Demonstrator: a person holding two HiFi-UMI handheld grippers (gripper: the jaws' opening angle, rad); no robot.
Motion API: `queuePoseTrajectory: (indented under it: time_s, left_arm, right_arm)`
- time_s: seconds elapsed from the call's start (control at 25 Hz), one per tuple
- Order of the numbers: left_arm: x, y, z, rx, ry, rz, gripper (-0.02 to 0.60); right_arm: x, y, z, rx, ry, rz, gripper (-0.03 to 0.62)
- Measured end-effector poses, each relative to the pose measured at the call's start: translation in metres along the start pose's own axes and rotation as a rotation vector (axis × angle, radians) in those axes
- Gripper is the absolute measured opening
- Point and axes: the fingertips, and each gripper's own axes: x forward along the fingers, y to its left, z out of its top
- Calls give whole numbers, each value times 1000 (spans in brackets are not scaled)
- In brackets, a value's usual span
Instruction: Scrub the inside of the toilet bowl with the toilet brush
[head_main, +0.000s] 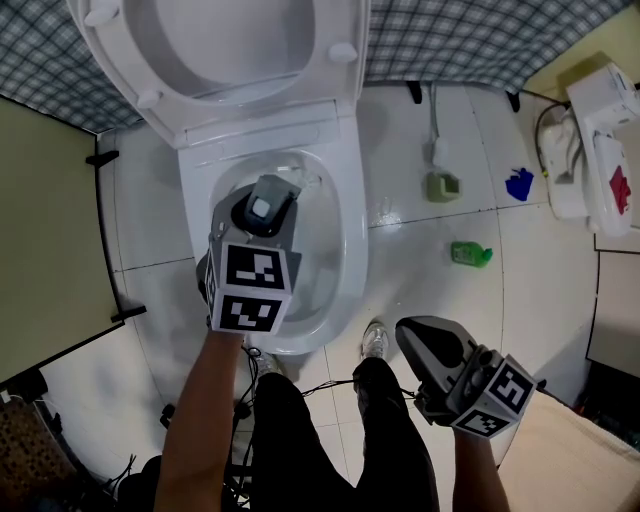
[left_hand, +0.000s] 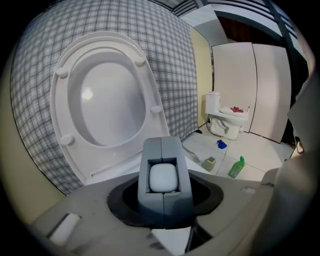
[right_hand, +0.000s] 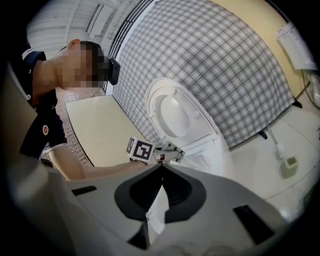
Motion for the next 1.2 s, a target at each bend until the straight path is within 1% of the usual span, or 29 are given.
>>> queuePoseTrajectory:
  time_s: [0.16, 0.28, 0.4, 0.48, 0.52, 0.64, 0.76, 0.96, 1.08, 1.2]
  left_arm:
    - [1, 1, -5, 27, 18, 0, 184]
    - [7, 1, -15, 35, 52, 1, 184]
    - [18, 1, -35, 51, 109, -4, 186]
    - [24, -5, -51, 82, 146, -13, 185]
    - [24, -9, -55, 102, 150, -18, 184]
    - [15, -24, -50, 159, 123, -34, 184]
    - [3, -36, -28, 190, 83, -62, 186]
    - [-13, -61, 15, 228, 0, -158, 184]
    - [-9, -70, 17, 279, 6, -178, 184]
    - [-8, -70, 10, 300, 14, -166, 184]
  right_arm:
    - [3, 2, 0, 1, -5, 6, 0]
    - [3, 1, 1, 1, -7, 5, 0]
    - [2, 0, -2, 4, -3, 0, 0]
    - [0, 0, -4, 5, 0, -5, 0]
    - [-1, 0, -5, 6, 0, -8, 0]
    - [-4, -3, -7, 7, 2, -13, 0]
    - [-5, -3, -7, 9, 1, -12, 0]
    - [-1, 4, 4, 3, -18, 5, 0]
    - [1, 4, 7, 2, -25, 7, 0]
    - [0, 1, 3, 5, -18, 1, 0]
